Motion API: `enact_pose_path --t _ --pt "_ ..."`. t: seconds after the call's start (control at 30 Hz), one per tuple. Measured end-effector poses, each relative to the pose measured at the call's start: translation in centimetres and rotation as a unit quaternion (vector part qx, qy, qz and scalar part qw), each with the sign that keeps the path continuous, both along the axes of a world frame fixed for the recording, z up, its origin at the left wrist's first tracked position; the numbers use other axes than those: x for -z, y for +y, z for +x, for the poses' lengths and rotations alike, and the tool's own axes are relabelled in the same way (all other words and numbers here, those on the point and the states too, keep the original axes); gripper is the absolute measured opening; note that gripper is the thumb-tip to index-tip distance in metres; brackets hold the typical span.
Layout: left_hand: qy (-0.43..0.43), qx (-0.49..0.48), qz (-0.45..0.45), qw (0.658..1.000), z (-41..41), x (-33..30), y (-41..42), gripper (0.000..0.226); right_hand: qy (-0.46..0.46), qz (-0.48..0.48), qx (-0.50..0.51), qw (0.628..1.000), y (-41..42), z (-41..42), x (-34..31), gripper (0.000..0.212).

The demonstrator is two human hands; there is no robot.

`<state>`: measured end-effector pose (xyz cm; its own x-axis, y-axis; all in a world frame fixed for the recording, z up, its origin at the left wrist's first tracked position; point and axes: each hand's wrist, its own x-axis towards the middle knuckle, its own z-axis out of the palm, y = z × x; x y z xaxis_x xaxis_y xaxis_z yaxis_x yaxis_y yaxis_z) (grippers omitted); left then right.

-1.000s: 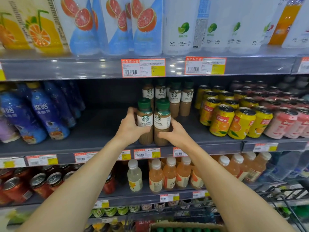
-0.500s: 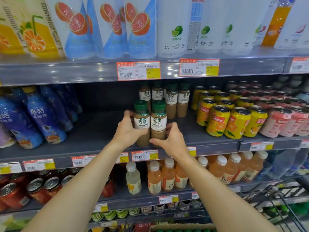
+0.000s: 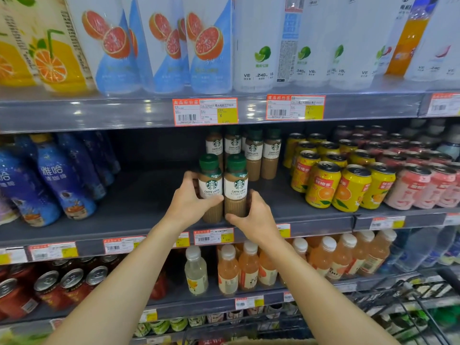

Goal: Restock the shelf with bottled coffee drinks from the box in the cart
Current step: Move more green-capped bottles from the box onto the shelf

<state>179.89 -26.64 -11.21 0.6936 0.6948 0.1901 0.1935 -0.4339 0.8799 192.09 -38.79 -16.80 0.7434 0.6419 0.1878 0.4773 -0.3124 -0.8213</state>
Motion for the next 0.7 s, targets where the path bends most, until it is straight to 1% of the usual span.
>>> enact_pose_path --t 0.03,0.07,0.2,0.37,0.7 --pt "-0.001 -0.006 0.006 1.000 0.0 -0.1 -0.1 0.056 -0.009 0.004 0.013 1.000 -0.1 -0.4 0.0 0.081" --pt "-0.004 -0.019 0.020 1.000 0.0 -0.1 -0.2 0.054 -0.018 0.013 0.032 0.999 -0.1 -0.8 0.1 0.081" --pt "-0.012 -0.069 0.067 0.995 0.5 -0.4 -0.4 0.043 -0.036 0.051 0.096 0.993 0.1 -1.8 0.7 0.058" --pt "0.010 -0.077 0.093 0.993 0.7 -0.3 0.0 0.041 -0.045 0.049 0.118 0.991 0.8 -1.5 0.9 0.046" --pt "0.052 -0.076 0.118 0.989 0.8 -0.7 0.1 0.048 -0.012 0.023 0.139 0.990 4.3 1.2 -0.3 0.047"
